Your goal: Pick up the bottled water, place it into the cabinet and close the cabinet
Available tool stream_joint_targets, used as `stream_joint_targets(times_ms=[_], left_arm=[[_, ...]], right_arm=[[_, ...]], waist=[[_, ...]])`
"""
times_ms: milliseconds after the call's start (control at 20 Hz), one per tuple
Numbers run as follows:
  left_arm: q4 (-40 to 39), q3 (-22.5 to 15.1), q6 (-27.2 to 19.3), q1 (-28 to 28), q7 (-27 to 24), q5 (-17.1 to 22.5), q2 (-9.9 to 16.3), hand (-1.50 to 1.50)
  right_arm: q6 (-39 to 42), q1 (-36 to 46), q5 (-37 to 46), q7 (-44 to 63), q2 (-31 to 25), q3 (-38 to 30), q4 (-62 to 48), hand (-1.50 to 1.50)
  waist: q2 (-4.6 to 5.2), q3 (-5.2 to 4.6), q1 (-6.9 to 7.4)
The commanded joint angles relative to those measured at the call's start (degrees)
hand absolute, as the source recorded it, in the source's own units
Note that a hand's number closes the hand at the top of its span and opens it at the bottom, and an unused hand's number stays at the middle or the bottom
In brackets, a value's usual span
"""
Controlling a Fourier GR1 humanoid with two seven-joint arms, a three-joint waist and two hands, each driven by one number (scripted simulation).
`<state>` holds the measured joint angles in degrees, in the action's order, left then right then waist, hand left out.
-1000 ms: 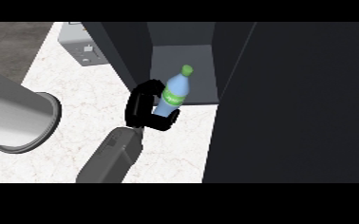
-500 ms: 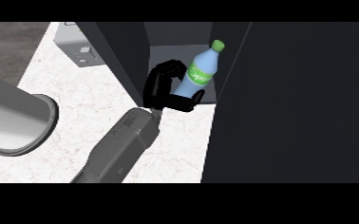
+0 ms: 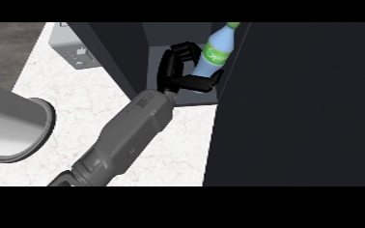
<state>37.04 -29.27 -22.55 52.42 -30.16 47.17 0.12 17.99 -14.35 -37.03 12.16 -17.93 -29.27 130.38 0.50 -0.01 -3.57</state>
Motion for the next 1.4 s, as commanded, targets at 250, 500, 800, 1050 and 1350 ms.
stream_joint_targets(times_ms=[250,500,800,1050,1350], left_arm=[[-13.8,-1.4,-1.1,6.1,-3.2,4.1,-0.1,1.50],[-18.7,-2.0,-2.4,7.8,-4.3,4.9,-0.1,1.50],[-25.4,-0.4,-2.7,8.7,-5.6,5.0,-0.1,1.50],[-28.7,1.4,-3.3,10.6,-6.0,5.7,-0.1,1.50],[-29.3,5.9,0.9,10.5,-9.2,9.2,-0.1,1.50]], right_arm=[[3.0,1.6,-6.9,1.5,-3.9,-4.3,-2.5,-1.50],[2.7,3.8,-6.5,1.5,-3.8,-3.2,-4.2,-1.50],[5.0,2.6,-7.6,0.9,-3.4,-3.5,-3.5,-1.50],[5.3,4.1,-7.2,0.8,-4.2,-3.8,-5.7,-1.50],[5.2,3.8,-8.1,1.2,-4.1,-4.2,-5.5,-1.50]], waist=[[0.68,-0.01,-1.41],[1.12,-0.03,-1.87],[1.49,-0.06,-2.96],[2.04,-0.07,-2.90],[2.26,-0.16,-3.29]])
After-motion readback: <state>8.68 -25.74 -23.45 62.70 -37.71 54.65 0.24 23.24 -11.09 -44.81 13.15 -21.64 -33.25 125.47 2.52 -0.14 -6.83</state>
